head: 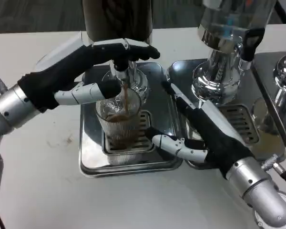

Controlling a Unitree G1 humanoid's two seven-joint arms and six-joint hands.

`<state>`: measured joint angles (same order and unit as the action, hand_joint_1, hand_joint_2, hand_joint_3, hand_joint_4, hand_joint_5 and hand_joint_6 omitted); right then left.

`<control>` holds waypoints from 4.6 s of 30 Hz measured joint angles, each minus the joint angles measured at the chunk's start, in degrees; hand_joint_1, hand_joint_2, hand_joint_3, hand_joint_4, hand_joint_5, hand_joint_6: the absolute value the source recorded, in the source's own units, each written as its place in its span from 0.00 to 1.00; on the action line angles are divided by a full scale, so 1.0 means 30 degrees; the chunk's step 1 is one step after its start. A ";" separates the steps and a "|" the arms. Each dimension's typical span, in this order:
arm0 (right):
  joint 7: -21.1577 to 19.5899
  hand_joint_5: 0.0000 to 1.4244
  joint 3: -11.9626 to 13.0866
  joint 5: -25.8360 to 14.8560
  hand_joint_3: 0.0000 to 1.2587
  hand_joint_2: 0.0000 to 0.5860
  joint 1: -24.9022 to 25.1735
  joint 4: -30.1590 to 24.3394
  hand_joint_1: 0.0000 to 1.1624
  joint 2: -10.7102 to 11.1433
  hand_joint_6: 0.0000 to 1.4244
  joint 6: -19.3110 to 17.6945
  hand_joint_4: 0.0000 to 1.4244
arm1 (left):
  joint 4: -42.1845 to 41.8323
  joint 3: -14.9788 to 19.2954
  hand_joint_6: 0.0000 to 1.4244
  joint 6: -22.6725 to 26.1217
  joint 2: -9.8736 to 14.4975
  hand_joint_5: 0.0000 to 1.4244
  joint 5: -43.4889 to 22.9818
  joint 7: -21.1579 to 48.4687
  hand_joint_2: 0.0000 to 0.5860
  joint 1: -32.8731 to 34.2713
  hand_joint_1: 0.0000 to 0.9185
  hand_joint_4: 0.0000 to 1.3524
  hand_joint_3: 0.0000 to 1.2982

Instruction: Grasp the cup under the faucet to collect the drink, then remove the cup.

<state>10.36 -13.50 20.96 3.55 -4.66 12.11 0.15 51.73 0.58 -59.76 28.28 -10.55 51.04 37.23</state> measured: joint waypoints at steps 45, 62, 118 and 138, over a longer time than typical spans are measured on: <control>-0.0908 0.00 -0.0212 -0.0369 0.00 0.41 0.2313 0.3645 0.42 -0.1283 0.05 -0.0656 0.00 | -0.0920 0.0766 0.20 0.1225 0.0133 0.19 -0.1059 0.0020 0.12 -0.0602 0.00 0.20 0.27; -0.1043 0.00 -0.0100 -0.0771 0.00 0.42 0.2829 0.4559 0.42 -0.1352 0.06 -0.1227 0.00 | -0.2545 0.3324 0.21 0.2739 0.1168 0.19 -0.2452 0.0002 0.12 -0.2762 0.00 0.20 0.27; 0.0318 0.00 -0.1190 -0.1448 0.00 0.37 0.5761 0.8581 0.36 -0.1703 0.01 -0.2504 0.00 | -0.0052 0.5433 0.23 0.3986 0.1668 0.21 -0.0852 -0.2635 0.18 -0.7294 0.00 0.24 0.31; -0.0556 0.00 -0.1129 -0.1235 0.00 0.35 0.6262 1.0942 0.45 -0.2612 0.04 -0.3994 0.00 | -0.0053 0.5448 0.23 0.3985 0.1741 0.21 -0.0831 -0.2734 0.21 -0.7800 0.00 0.26 0.34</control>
<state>8.70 -16.89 17.26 22.33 28.16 4.28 -11.84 51.57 16.93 -47.81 33.51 -13.05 42.83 13.83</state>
